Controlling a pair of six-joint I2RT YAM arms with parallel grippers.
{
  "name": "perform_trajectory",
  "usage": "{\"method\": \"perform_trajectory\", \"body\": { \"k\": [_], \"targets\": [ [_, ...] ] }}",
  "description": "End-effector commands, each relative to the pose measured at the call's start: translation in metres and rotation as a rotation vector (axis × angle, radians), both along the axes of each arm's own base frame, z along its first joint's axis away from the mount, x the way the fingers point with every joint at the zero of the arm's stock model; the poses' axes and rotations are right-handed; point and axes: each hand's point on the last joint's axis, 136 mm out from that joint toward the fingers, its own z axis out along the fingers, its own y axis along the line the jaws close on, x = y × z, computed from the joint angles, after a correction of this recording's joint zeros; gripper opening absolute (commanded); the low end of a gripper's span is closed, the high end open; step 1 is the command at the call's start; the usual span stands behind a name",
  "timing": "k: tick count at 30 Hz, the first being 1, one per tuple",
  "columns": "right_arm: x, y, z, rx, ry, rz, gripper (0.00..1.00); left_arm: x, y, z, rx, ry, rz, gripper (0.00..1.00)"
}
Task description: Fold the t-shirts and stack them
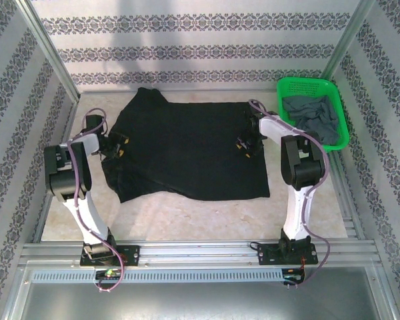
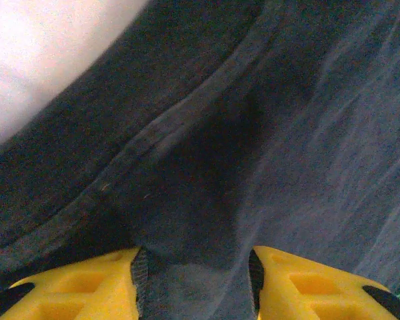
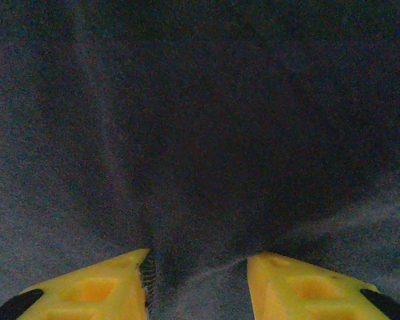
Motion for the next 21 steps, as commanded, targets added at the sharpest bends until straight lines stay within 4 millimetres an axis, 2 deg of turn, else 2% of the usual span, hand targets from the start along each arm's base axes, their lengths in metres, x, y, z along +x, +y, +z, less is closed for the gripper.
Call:
{"method": "perform_trajectory", "body": {
  "k": [1,4,7,10,12,15,18,19,21],
  "targets": [
    [-0.001,-0.014,-0.022,0.007,0.109,-0.013,0.43,0.011,-0.005,-0.009,0.001,0.004,-0.074,0.49],
    [0.035,-0.014,-0.019,0.062,0.050,0.002,0.44,0.026,-0.001,0.011,0.036,-0.061,-0.099,0.54],
    [0.069,-0.013,0.012,0.036,-0.072,0.098,0.46,0.024,0.005,0.041,0.105,-0.112,-0.112,0.58],
    [0.090,-0.011,0.058,0.025,-0.225,0.177,0.50,0.002,0.008,0.080,0.196,-0.170,-0.120,0.59],
    [0.096,-0.005,0.094,0.032,-0.340,0.239,0.53,-0.025,0.002,0.094,0.225,-0.170,-0.131,0.60],
    [0.087,0.006,0.134,0.040,-0.440,0.306,0.56,-0.075,-0.016,0.084,0.180,-0.079,-0.126,0.59],
    [0.065,0.022,0.157,0.072,-0.486,0.333,0.56,-0.126,-0.033,0.067,0.140,0.061,-0.094,0.58],
    [0.057,0.028,0.161,0.088,-0.497,0.340,0.56,-0.137,-0.036,0.062,0.121,0.083,-0.066,0.58],
    [0.037,0.050,0.167,0.134,-0.526,0.379,0.55,-0.145,-0.040,0.061,0.078,0.045,-0.009,0.56]
  ]
}}
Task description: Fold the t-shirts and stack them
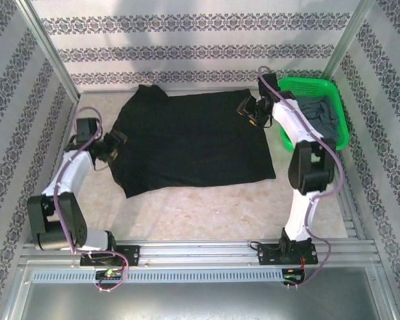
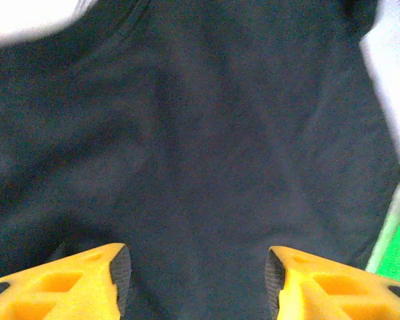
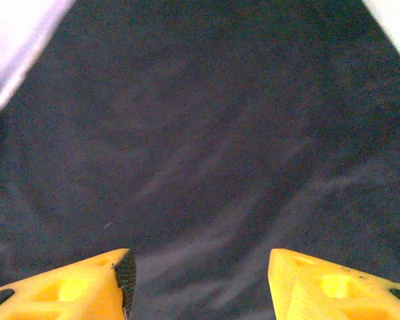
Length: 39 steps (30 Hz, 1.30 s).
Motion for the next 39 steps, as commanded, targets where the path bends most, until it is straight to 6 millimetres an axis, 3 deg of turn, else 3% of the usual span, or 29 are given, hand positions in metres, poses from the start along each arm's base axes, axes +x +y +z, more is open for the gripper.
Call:
{"method": "perform_trajectory", "body": {
  "k": [1,4,9,14,25,31,39],
  "targets": [
    [-0.030,0.043,0.012,0.062,-0.054,0.130,0.55,-0.040,-0.005,-0.031,-0.067,0.144,0.101,0.56],
    [-0.061,0.067,0.010,0.088,-0.052,0.190,0.56,-0.045,-0.017,-0.032,-0.098,0.191,0.069,0.56],
    [-0.099,0.083,-0.003,0.154,-0.022,0.200,0.56,-0.075,-0.068,-0.035,-0.111,0.275,0.031,0.61],
    [-0.118,0.092,-0.004,0.194,-0.003,0.226,0.56,-0.107,-0.073,-0.055,-0.027,0.337,0.091,0.63],
    [-0.142,0.118,0.016,0.389,-0.011,0.301,0.57,-0.095,-0.101,-0.075,-0.048,0.324,0.034,0.57],
    [-0.151,0.115,0.018,0.403,-0.002,0.290,0.57,-0.096,-0.106,-0.085,-0.036,0.327,0.040,0.43],
    [-0.152,0.113,0.023,0.408,-0.012,0.277,0.56,-0.089,-0.110,-0.081,-0.040,0.302,0.045,0.00]
  ]
}}
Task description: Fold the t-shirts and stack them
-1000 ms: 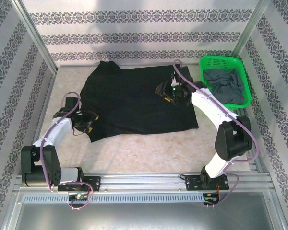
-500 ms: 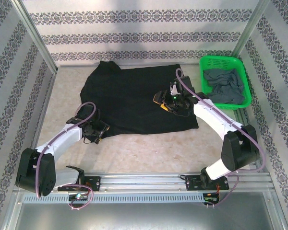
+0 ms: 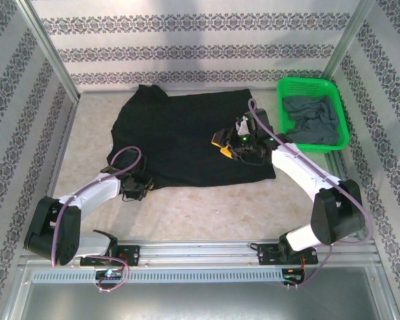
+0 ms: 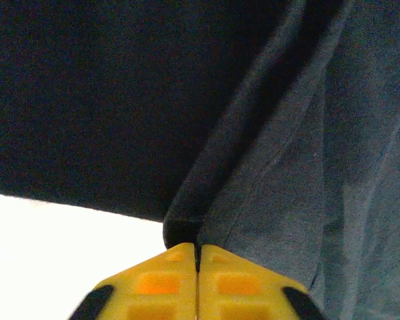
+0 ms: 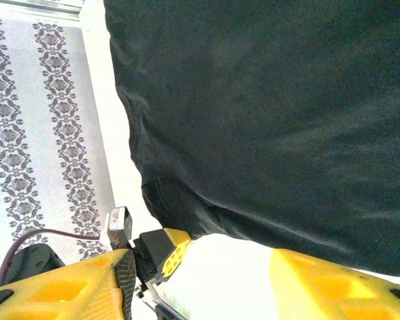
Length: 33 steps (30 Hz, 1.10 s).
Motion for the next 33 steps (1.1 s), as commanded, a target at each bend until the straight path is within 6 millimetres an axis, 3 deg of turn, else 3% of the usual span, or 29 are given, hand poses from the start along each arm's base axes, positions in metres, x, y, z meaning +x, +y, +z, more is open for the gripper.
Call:
{"method": "perform_trajectory", "body": {
  "k": [1,10,20,25,33],
  "targets": [
    [-0.006,0.003,0.011,0.022,-0.020,0.009,0.56,0.005,-0.007,0.006,-0.008,-0.030,0.014,0.00],
    [-0.005,-0.012,0.022,0.024,-0.037,-0.030,0.56,-0.008,-0.038,0.041,-0.091,-0.058,0.163,0.00],
    [-0.014,-0.034,0.021,0.038,-0.034,-0.057,0.55,-0.015,-0.087,0.045,-0.137,-0.048,0.347,0.00],
    [-0.018,-0.047,0.012,0.043,0.000,-0.070,0.55,-0.026,-0.100,0.031,-0.119,0.022,0.376,0.00],
    [-0.026,-0.070,-0.020,-0.010,0.089,-0.132,0.55,-0.028,-0.126,0.037,-0.206,0.040,0.347,0.00]
  ]
}}
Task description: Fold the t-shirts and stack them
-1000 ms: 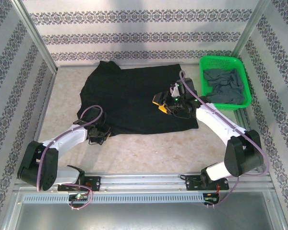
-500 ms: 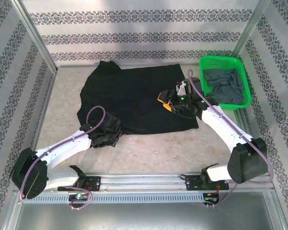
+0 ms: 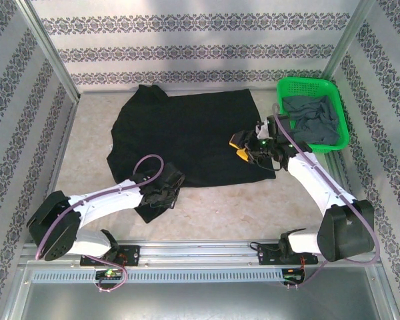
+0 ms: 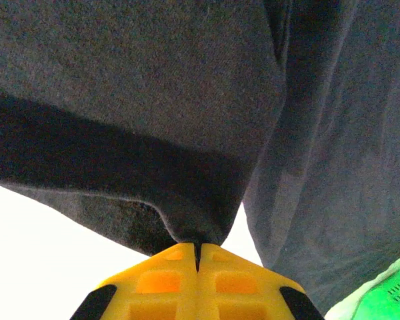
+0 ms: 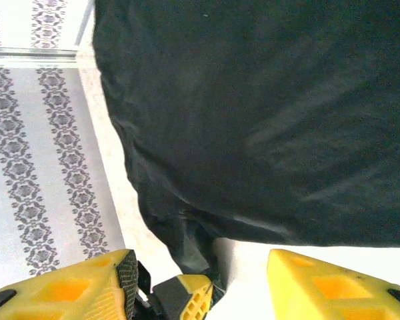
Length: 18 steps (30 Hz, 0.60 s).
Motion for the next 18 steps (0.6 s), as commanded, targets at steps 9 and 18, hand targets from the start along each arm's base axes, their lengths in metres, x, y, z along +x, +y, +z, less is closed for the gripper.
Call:
{"method": "perform_trajectory", "body": {
  "k": [9,18],
  "targets": [
    [-0.023,-0.030,-0.049,-0.154,0.145,-0.073,0.54,-0.056,0.040,0.008,0.046,0.129,0.027,0.11],
    [-0.019,-0.054,-0.073,-0.269,0.180,-0.135,0.53,-0.035,0.117,0.046,0.258,0.009,-0.108,0.47]
  ]
}}
